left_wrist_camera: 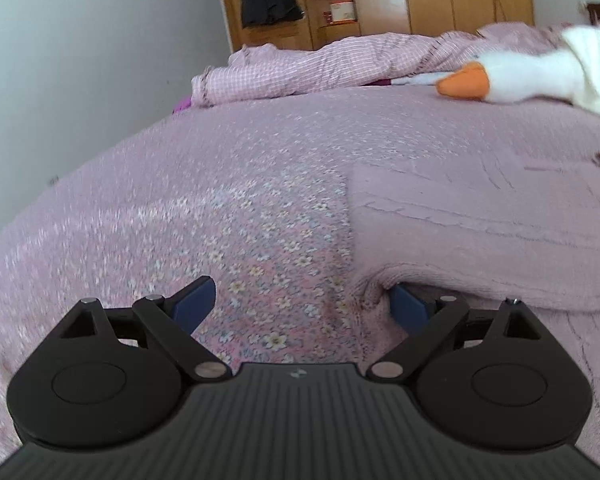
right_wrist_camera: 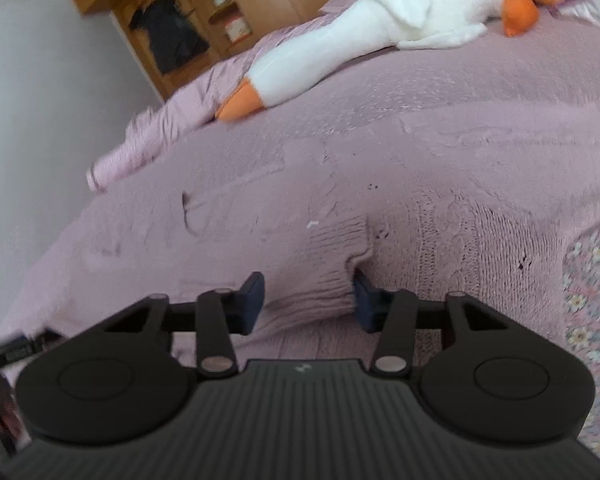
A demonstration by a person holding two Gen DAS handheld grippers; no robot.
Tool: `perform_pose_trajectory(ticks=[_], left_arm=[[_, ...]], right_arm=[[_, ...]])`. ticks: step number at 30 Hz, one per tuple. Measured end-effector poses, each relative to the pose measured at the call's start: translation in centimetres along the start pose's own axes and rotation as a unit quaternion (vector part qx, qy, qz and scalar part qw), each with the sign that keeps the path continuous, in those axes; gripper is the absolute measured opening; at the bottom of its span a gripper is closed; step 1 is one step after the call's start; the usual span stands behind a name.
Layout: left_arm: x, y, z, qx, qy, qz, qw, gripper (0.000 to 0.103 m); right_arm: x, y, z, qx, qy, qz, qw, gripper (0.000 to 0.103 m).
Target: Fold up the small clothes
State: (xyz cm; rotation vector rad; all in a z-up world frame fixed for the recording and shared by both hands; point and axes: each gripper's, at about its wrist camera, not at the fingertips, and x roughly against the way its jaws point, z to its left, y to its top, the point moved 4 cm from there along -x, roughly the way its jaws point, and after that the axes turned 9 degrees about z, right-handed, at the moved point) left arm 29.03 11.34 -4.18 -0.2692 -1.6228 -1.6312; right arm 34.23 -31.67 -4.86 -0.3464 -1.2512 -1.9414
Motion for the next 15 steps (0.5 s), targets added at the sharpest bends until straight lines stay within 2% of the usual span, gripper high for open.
perform_pose_trajectory(ticks=[2,3,6,9,15], left_arm=[[0.1,-0.2,0.0,-0.003,0.0,-0.001,1.0,0.096],[0.3,-0.3,-0.2,-0.011,0.004,-0.002,0.9999,0.095],[0.5,-0.5,-0.8,-0.039,0.02,-0.015,0.9989,0.091],[0.3,-0.7,-0.7,-0.048,0.03,-0.019,0.9982,0.091],[1.7,-1.2,-0.1,-0.037,0.014,-0.023,0.9989,0.092]], right_arm=[[-0.1,0.2,-0.7,-0.019,-0.001,-0.005,1.0,0.023],[0.0,0.2,-1.1,-0.033,0.002,-0.009,0.999,0.019],[0.6,0.8,-1.9,-0.056,0.019,-0.021,0.998,0.016],[1.6,1.6,-1.8,-0.038,-0.008,-0.042,0.998,0.015],[0.9,1.0,-2.7,-0.041,-0.03,-0.004,0.999,0.015]])
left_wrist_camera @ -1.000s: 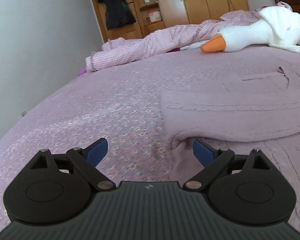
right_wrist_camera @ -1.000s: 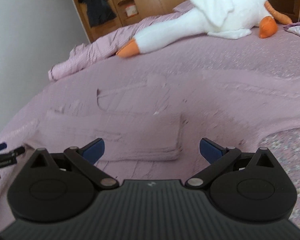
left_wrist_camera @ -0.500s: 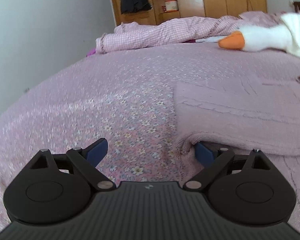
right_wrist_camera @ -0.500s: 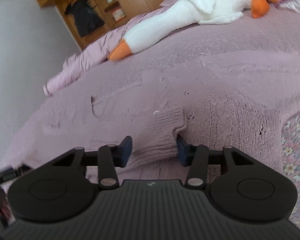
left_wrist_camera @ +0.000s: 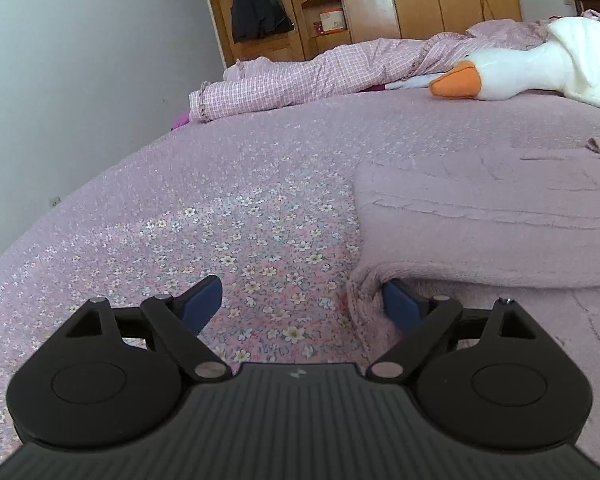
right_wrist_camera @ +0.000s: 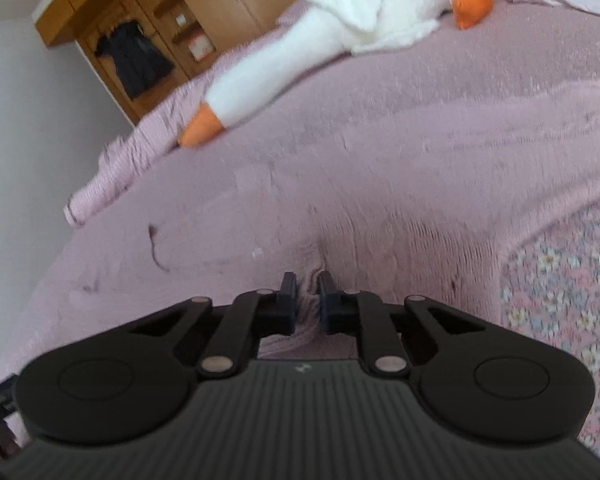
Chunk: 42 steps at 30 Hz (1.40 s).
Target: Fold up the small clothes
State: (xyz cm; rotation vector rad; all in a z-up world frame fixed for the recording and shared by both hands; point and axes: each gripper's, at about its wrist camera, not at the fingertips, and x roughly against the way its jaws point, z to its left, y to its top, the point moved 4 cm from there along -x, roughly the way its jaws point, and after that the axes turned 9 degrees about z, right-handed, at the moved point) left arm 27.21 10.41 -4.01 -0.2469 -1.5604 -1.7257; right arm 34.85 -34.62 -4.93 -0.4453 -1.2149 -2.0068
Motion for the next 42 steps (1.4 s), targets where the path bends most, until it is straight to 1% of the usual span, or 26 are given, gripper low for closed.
perform_pose_trajectory(ticks=[2,5,7,11,12,13,14,15,16,17,19,21,25,26,28,32,34,35,36,37,38,39,42], left_arm=[[1.7,-0.5,0.4,0.013,0.006,-0.008,0.9999,0.092],[4.2,-1.2,1.6,0.051,-0.016,-0.024,0.9983,0.092],[5.1,-0.9,2.0,0.07,-0.03,-0.029,0.9967,0.092],[5.3,1.3,0.9,0.065,-0.042,-0.041,0.9962,0.091],[5.3,2.0,0.4,0.062,-0.053,-0.042,0.9958,0.083],[5.2,2.6,-0.2,0.062,-0.072,-0.041,0.9947,0.064],[5.0,3.1,-0.7,0.066,-0.085,-0.04,0.9934,0.054],[4.8,3.5,-1.2,0.07,-0.096,-0.039,0.9922,0.04],[4.6,3.9,-2.0,0.069,-0.107,-0.039,0.9911,0.035],[4.4,4.2,-2.8,0.063,-0.117,-0.041,0.9903,0.034],[3.5,4.4,-4.3,0.044,-0.123,-0.039,0.9907,0.031],[2.3,3.9,-5.2,0.035,-0.113,-0.025,0.9927,0.03],[-0.1,1.9,-5.4,0.038,-0.092,0.021,0.9949,0.03],[-0.5,1.3,-5.1,0.042,-0.099,0.027,0.9938,0.03],[-0.5,1.2,-4.5,0.057,-0.111,0.025,0.9918,0.03],[0.1,1.2,-4.9,0.028,-0.1,0.022,0.9943,0.03],[1.0,1.2,-4.9,0.025,-0.102,0.016,0.9943,0.032],[1.3,1.2,-4.7,0.026,-0.104,0.014,0.9941,0.035],[1.7,1.1,-4.5,0.028,-0.108,0.013,0.9937,0.045],[2.2,1.1,-4.3,0.029,-0.111,0.008,0.9934,0.058],[2.7,1.3,-4.1,0.029,-0.112,0.003,0.9932,0.063],[3.2,1.4,-4.1,0.028,-0.112,-0.003,0.9933,0.069],[4.7,2.0,-3.5,0.023,-0.107,-0.02,0.9938,0.074]], right_arm=[[0.2,-0.2,0.1,0.008,0.002,0.005,1.0,0.016],[1.1,-0.2,0.1,0.017,-0.007,0.001,1.0,0.017],[1.6,-0.1,0.1,0.023,-0.018,-0.006,1.0,0.017],[2.5,-0.1,0.9,0.051,-0.035,-0.028,0.998,0.017],[2.9,-0.1,1.3,0.064,-0.043,-0.038,0.996,0.017],[3.3,-0.2,1.7,0.074,-0.046,-0.052,0.995,0.017],[3.7,-0.1,2.0,0.078,-0.049,-0.07,0.993,0.017],[4.1,0.0,2.4,0.076,-0.038,-0.081,0.993,0.017],[4.3,0.1,2.7,0.075,-0.015,-0.085,0.993,0.015],[4.3,0.2,3.1,0.082,0.004,-0.084,0.993,0.014],[3.8,0.1,4.1,0.11,0.014,-0.073,0.991,0.014],[2.8,-0.2,4.5,0.126,0.017,-0.059,0.99,0.014],[0.0,-0.8,3.9,0.127,0.005,0.002,0.992,0.013],[-0.5,-1.1,3.5,0.123,-0.003,0.012,0.992,0.009],[-0.7,-1.0,2.6,0.106,0.004,0.016,0.994,0.008],[0.2,-0.8,2.5,0.113,-0.011,0.007,0.993,0.009],[0.6,-0.8,1.8,0.101,-0.002,0.008,0.995,0.009],[0.9,-0.7,1.4,0.095,0.002,0.008,0.995,0.009],[1.1,-0.7,1.1,0.091,0.003,0.007,0.996,0.01],[1.5,-0.5,0.8,0.089,0.003,0.004,0.996,0.011],[1.8,-0.4,0.8,0.088,0.003,0.002,0.996,0.015],[2.0,-0.2,0.5,0.085,0.001,0.0,0.996,0.016],[2.8,-0.1,-0.6,0.07,-0.009,-0.003,0.997,0.016]])
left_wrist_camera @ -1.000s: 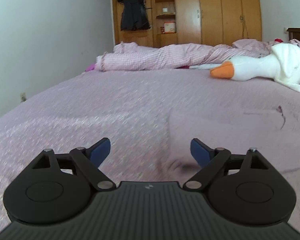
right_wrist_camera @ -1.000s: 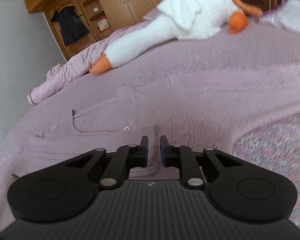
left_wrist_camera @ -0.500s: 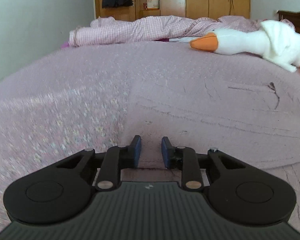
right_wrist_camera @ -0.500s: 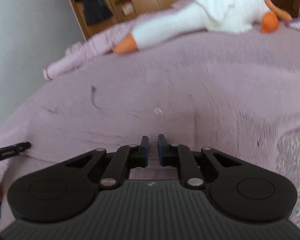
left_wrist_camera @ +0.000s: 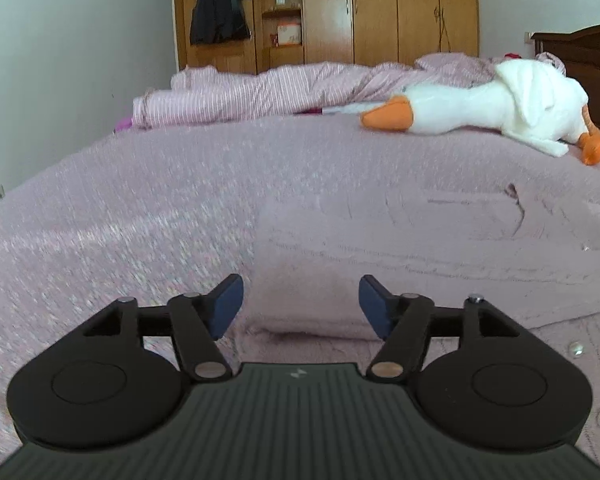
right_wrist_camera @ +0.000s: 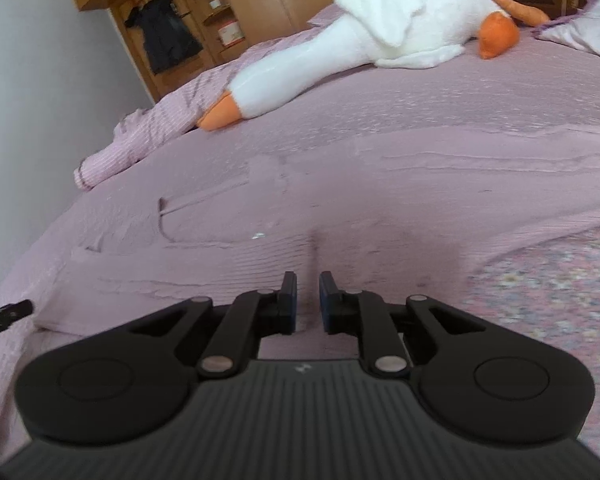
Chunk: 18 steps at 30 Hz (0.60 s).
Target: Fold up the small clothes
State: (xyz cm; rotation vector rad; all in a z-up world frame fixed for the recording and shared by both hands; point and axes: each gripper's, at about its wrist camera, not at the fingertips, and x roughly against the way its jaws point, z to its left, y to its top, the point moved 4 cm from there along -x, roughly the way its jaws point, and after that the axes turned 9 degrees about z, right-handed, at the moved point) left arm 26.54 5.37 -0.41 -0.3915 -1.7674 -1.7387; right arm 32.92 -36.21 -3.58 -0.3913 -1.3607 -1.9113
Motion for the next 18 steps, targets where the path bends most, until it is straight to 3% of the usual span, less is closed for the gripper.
perform_pose_trajectory(ticks=[2,4,6,7,14,18], left_arm=[[1.1,0.6,0.2,0.003,0.0,-0.007,1.0,0.077],[2.0,1.3,0.5,0.008,-0.009,-0.013,0.9998,0.08],[2.7,1.9,0.8,0.015,-0.015,-0.015,0.9997,0.084],[3.0,2.1,1.0,0.017,-0.019,-0.018,0.9995,0.086],[3.2,1.2,1.6,0.04,-0.034,-0.045,0.9976,0.089],[2.5,0.4,1.4,0.056,-0.041,-0.046,0.9965,0.089]], right_arm=[[0.6,0.0,-1.0,-0.013,-0.003,-0.003,1.0,0.016],[1.3,0.2,-2.1,-0.027,-0.006,-0.008,1.0,0.024],[2.3,0.4,-3.5,-0.045,-0.005,-0.02,0.999,0.058],[2.8,0.5,-4.2,-0.053,-0.003,-0.029,0.998,0.065],[7.3,1.3,-10.8,-0.097,-0.043,-0.074,0.992,0.069],[9.5,1.0,-16.2,-0.17,-0.072,-0.1,0.978,0.071]])
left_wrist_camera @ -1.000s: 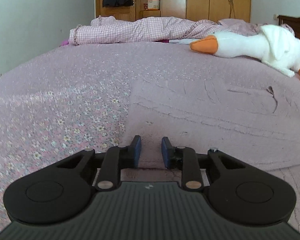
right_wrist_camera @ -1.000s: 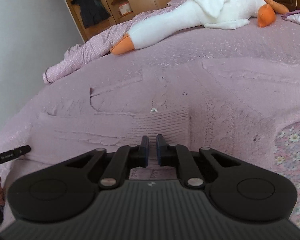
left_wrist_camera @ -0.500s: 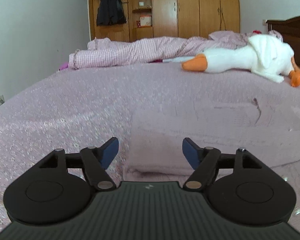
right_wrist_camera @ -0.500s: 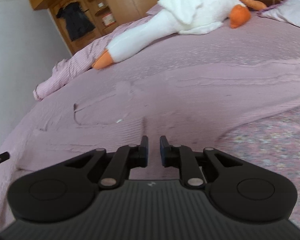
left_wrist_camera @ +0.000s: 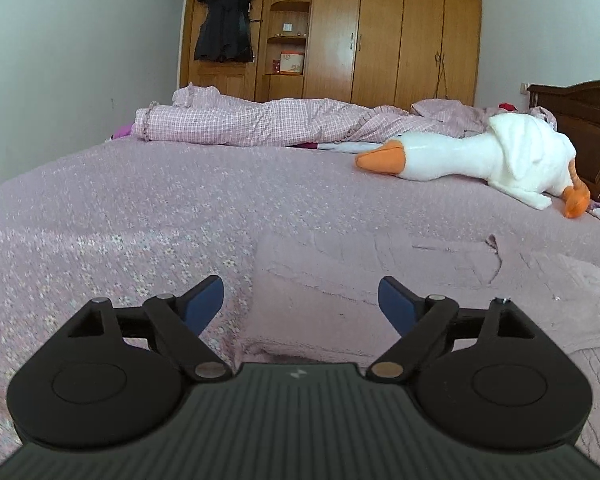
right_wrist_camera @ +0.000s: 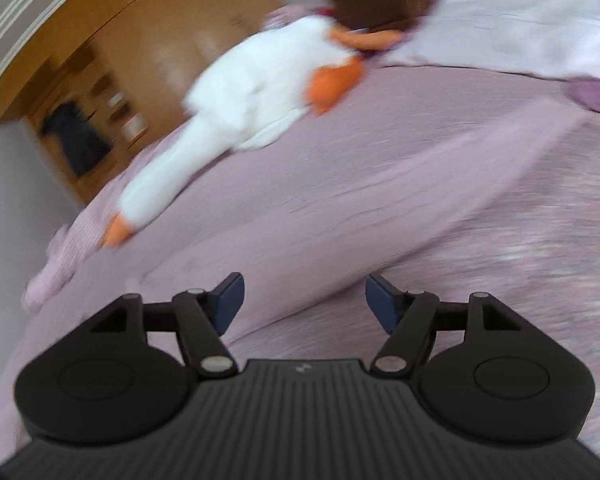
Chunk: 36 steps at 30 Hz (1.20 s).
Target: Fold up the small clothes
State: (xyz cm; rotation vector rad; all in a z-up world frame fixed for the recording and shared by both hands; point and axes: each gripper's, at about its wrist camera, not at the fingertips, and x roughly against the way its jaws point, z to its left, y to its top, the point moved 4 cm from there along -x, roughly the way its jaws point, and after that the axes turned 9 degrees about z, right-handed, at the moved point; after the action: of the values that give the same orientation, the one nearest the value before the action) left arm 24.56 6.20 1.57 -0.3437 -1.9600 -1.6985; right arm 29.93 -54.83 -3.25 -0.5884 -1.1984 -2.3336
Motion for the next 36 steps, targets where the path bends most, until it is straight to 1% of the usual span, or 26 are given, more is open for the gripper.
perform_pose_trajectory(ticks=[3,7,9,11,14,16,18,23,27,32,35,36], left_arm=[[-0.4,0.4,-0.8,0.008,-0.011,-0.005,0.9999,0.089],[-0.4,1.0,-2.0,-0.001,-0.025,-0.016,0.9996,0.091],[-0.3,0.9,-2.3,-0.015,-0.027,-0.021,0.9993,0.092],[-0.5,0.8,-2.3,-0.028,-0.02,-0.022,0.9992,0.092],[-0.7,0.9,-1.9,-0.031,-0.018,-0.021,0.9992,0.092],[-0.8,1.1,-1.3,-0.025,-0.012,-0.022,0.9994,0.092],[-0.9,1.2,-0.7,-0.021,-0.007,-0.024,0.9995,0.092],[-1.8,1.4,0.7,-0.005,0.008,-0.019,0.9998,0.092],[-2.5,1.3,1.1,-0.005,0.013,-0.014,0.9998,0.092],[-3.1,1.3,1.1,-0.014,0.019,-0.014,0.9996,0.092],[-3.5,1.3,1.4,-0.012,0.022,-0.011,0.9996,0.092],[-3.6,1.2,1.5,-0.01,0.023,-0.009,0.9996,0.092]], right_arm=[[0.1,1.0,-3.8,-0.06,-0.019,-0.008,0.998,0.071],[0.3,2.8,-7.9,-0.113,-0.043,-0.03,0.992,0.07],[0.3,3.6,-9.7,-0.137,-0.039,-0.036,0.989,0.069],[0.2,4.5,-11.3,-0.159,-0.038,-0.043,0.986,0.069],[0.0,5.8,-13.2,-0.197,-0.045,-0.059,0.978,0.068],[-0.5,6.7,-14.3,-0.212,-0.038,-0.063,0.974,0.068],[-1.2,7.5,-14.8,-0.219,-0.038,-0.072,0.972,0.069],[-3.7,10.5,-15.3,-0.198,-0.073,-0.062,0.976,0.068],[-4.5,12.1,-16.9,-0.213,-0.072,-0.083,0.971,0.069],[-5.0,12.4,-17.9,-0.199,-0.06,-0.113,0.972,0.068],[-5.0,12.2,-17.7,-0.18,-0.063,-0.124,0.974,0.067],[-4.4,11.6,-17.7,-0.175,-0.064,-0.128,0.974,0.063]])
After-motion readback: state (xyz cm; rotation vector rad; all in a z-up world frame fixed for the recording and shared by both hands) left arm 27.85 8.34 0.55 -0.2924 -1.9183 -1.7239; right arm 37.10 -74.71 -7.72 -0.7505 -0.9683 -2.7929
